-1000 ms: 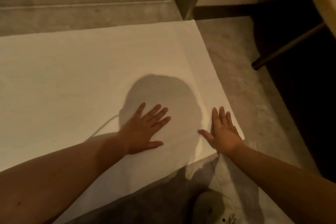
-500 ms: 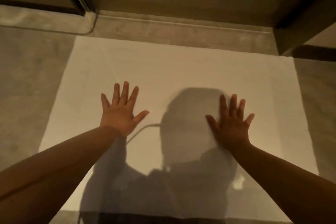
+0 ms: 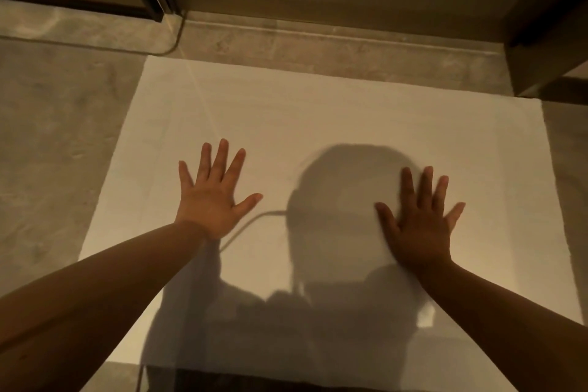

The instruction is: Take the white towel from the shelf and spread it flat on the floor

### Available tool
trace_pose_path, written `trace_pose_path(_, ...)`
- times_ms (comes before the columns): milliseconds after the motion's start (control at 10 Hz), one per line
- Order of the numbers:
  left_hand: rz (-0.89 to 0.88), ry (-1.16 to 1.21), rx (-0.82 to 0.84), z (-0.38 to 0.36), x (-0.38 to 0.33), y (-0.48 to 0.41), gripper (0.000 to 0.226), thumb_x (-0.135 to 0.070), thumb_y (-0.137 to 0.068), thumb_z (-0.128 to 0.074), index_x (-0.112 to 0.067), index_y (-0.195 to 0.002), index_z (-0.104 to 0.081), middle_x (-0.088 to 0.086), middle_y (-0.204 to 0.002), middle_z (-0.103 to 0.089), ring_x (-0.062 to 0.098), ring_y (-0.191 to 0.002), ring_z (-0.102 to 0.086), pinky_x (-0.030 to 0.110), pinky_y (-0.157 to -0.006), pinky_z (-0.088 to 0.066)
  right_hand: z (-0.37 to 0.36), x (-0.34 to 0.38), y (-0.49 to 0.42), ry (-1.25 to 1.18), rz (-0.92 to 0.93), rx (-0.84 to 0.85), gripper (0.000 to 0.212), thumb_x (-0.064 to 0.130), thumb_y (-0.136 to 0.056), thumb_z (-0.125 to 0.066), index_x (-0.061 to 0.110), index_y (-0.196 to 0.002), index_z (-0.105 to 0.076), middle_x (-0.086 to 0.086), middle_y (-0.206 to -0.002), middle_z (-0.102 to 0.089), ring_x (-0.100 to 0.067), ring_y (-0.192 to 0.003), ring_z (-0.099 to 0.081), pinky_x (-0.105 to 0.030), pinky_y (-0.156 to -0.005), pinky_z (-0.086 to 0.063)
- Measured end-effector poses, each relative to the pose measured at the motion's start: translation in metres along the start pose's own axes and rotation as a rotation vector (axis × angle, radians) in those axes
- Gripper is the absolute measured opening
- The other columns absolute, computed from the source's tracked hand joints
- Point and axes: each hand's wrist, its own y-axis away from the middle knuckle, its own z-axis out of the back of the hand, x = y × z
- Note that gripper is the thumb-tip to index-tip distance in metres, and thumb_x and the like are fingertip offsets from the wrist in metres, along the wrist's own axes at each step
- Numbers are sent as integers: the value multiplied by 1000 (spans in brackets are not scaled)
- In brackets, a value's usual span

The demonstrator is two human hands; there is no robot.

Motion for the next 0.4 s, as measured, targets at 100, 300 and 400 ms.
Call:
trace_pose_path(100, -2, -2, 19, 2, -1, 1, 80, -79, -79, 5, -34, -141, 29, 1, -152, 31, 25, -138, 31, 61, -111, 6, 0, 0, 0, 7, -3, 14, 77, 73, -85, -9, 33, -149, 6, -6, -158, 12, -28, -143, 19, -63, -108, 6)
trace_pose_path(300, -16, 38, 48, 35, -7, 6, 81, -74, -82, -1, -28, -145, 22, 0, -153, 30, 20, -138, 31, 55, -113, 7, 31, 10, -10, -122, -18, 60, 82, 72, -85, -17, 27, -149, 7, -6, -159, 8, -26, -145, 11, -56, -113, -1)
trace_pose_path(400, -14, 103, 36, 82, -18, 17, 80, -68, -86, -8, -21, -150, 6, 2, -158, 15, 19, -142, 21, 47, -115, 0, 81, 31, -8, -294, -2, -11, 78, 55, -91, -40, 19, -151, -4, -11, -157, -16, -30, -144, -15, -47, -113, -22)
